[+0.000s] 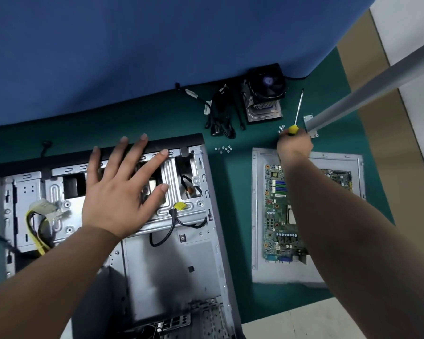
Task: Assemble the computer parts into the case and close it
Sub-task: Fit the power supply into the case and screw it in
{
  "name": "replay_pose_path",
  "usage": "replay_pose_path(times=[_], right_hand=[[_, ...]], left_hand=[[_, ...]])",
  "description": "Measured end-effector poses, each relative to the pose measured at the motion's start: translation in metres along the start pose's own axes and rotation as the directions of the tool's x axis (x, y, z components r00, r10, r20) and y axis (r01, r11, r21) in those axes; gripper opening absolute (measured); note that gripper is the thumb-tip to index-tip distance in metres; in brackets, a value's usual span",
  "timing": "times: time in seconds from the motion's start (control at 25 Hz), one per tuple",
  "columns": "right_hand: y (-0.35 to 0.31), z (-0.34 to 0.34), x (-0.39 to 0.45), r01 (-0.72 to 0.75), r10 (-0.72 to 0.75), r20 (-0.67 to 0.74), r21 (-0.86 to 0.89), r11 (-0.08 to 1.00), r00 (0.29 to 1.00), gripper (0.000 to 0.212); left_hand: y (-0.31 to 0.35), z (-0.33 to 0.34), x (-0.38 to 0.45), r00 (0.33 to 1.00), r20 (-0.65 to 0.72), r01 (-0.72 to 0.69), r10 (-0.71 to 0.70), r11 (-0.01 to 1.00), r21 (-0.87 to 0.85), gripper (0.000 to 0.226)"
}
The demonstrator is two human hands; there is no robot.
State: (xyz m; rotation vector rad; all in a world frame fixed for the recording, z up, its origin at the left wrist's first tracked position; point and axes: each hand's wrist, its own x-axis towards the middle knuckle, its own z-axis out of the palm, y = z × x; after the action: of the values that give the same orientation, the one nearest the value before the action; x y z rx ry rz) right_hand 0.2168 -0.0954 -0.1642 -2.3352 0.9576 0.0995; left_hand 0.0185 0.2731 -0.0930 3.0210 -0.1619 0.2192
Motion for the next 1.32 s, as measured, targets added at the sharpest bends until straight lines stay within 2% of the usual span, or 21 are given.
replay_pose_path(times=[0.12,0.2,0.32,0.48,0.56,0.64,0.76,0.8,0.84,0.92,0.96,1.12,1.24,1.32], right_hand=[[0.003,-0.011,-0.005,-0.008,0.005,0.054,0.054,0.999,0.999,0.011],[0.007,-0.023,-0.020,0.003,-0.022,0.108,0.170,0.985,0.994,0.008],[0.010,-0.045,-0.068,0.005,-0.099,0.220,0.388,0.921,0.970,0.007],[0.023,-0.073,-0.157,-0.039,-0.150,0.285,0.563,0.825,0.947,0.012],[0.030,-0.084,-0.207,-0.082,-0.161,0.321,0.626,0.775,0.933,0.014],[0.039,-0.097,-0.252,-0.108,-0.169,0.350,0.650,0.752,0.921,0.013],[0.052,-0.109,-0.317,-0.140,-0.188,0.400,0.660,0.738,0.897,0.011],[0.055,-0.110,-0.339,-0.151,-0.195,0.423,0.658,0.738,0.885,0.011],[0.059,-0.109,-0.360,-0.157,-0.202,0.439,0.654,0.740,0.875,0.012],[0.070,-0.105,-0.402,-0.136,-0.227,0.452,0.639,0.757,0.863,0.011],[0.076,-0.104,-0.424,-0.120,-0.244,0.456,0.635,0.763,0.856,0.010],[0.098,-0.104,-0.496,-0.099,-0.270,0.466,0.626,0.773,0.843,0.013],[0.113,-0.104,-0.538,-0.081,-0.302,0.492,0.615,0.784,0.817,0.018],[0.121,-0.104,-0.559,-0.087,-0.302,0.520,0.597,0.798,0.799,0.018]], left_hand=[[-0.001,0.000,-0.001,1.000,0.012,0.008,-0.008,1.000,-0.006,0.062],[0.001,-0.002,0.000,0.999,0.032,0.019,-0.019,1.000,-0.004,0.062],[0.001,-0.004,0.002,0.998,0.052,0.024,-0.024,1.000,-0.006,0.061],[0.003,-0.011,0.001,0.996,0.092,0.025,-0.022,0.999,-0.041,0.060],[0.002,-0.020,0.001,0.991,0.132,0.035,-0.019,0.992,-0.120,0.060],[-0.001,-0.035,-0.002,0.979,0.205,0.065,-0.004,0.955,-0.288,0.056],[0.019,-0.061,-0.043,0.992,0.126,0.090,-0.021,0.813,-0.575,0.040],[0.034,-0.069,-0.067,0.994,0.105,0.098,-0.037,0.733,-0.673,0.033],[0.051,-0.079,-0.091,0.989,0.136,0.142,-0.057,0.608,-0.781,0.027],[0.076,-0.098,-0.139,0.953,0.291,0.302,-0.081,0.300,-0.905,0.017],[0.081,-0.106,-0.163,0.933,0.346,0.358,-0.096,0.183,-0.915,0.015],[0.062,-0.121,-0.238,0.842,0.522,0.507,-0.134,-0.129,-0.852,0.012],[0.042,-0.127,-0.283,0.812,0.581,0.547,-0.054,-0.274,-0.791,0.014],[0.030,-0.132,-0.305,0.813,0.582,0.554,0.006,-0.313,-0.771,0.018]])
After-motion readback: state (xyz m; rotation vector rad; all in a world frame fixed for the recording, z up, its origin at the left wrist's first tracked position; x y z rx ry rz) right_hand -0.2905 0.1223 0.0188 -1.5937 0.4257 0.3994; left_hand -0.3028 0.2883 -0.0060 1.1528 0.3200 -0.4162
